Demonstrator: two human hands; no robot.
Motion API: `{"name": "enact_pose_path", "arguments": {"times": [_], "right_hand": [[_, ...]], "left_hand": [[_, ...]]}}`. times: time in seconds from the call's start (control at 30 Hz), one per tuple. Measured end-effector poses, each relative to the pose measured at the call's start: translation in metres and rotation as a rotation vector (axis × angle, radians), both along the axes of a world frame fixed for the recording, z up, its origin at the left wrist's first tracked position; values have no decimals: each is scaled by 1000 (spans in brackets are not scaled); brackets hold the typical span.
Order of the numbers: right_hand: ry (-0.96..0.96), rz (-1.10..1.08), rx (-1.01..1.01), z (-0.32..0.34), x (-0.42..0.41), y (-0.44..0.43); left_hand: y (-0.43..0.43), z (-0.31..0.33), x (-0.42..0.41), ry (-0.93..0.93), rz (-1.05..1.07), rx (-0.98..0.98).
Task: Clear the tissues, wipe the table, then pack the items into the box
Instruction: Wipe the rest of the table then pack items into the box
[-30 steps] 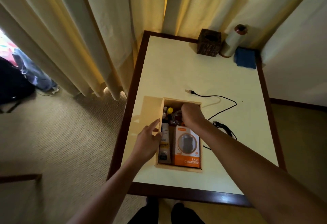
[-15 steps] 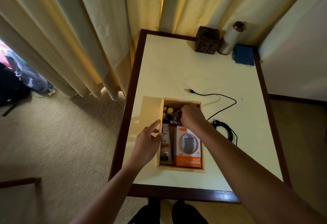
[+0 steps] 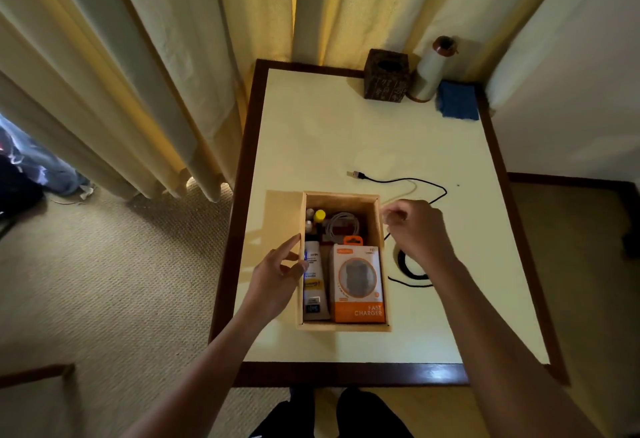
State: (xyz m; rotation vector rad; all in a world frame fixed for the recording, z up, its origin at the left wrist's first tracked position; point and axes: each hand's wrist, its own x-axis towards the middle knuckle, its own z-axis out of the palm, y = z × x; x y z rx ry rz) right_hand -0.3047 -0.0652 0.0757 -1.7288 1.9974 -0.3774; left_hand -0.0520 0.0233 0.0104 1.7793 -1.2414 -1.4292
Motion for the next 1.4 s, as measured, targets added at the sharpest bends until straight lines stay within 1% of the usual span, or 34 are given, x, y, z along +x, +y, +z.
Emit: {"name": "enact_pose_path", "arguments": {"times": [0.1, 0.27, 0.43, 0.5, 0.73, 0.87, 0.97, 1.17, 1.23, 1.3, 1.4], "right_hand": [[34, -118, 44, -18, -41, 12], [75, -263, 113, -71, -93, 18], [282, -222, 247, -109, -117, 17], [272, -223, 253, -120, -120, 17], [87, -309, 292, -122, -118, 20], [-89, -329, 214, -93, -120, 28], [-173, -267, 153, -62, -120, 33], [-247, -109, -13, 17, -110, 37], [-262, -50, -44, 44, -112, 38], [-296, 6, -48, 71, -113, 37], [-341, 117, -54, 116, -116, 38]], "left_hand": [[0, -3, 2, 13, 17, -6], [2, -4, 3, 78, 9, -8], [1, -7, 5, 117, 25, 6], [1, -7, 3, 121, 23, 7], [3, -1, 3, 96, 7, 20], [1, 4, 1, 102, 9, 45], [-2, 7, 3, 69, 0, 66], [-18, 16, 3, -142, -62, 89], [-25, 35, -6, -235, -44, 46], [-35, 60, -19, -282, -27, -58], [-55, 106, -49, -236, -68, -254]]}}
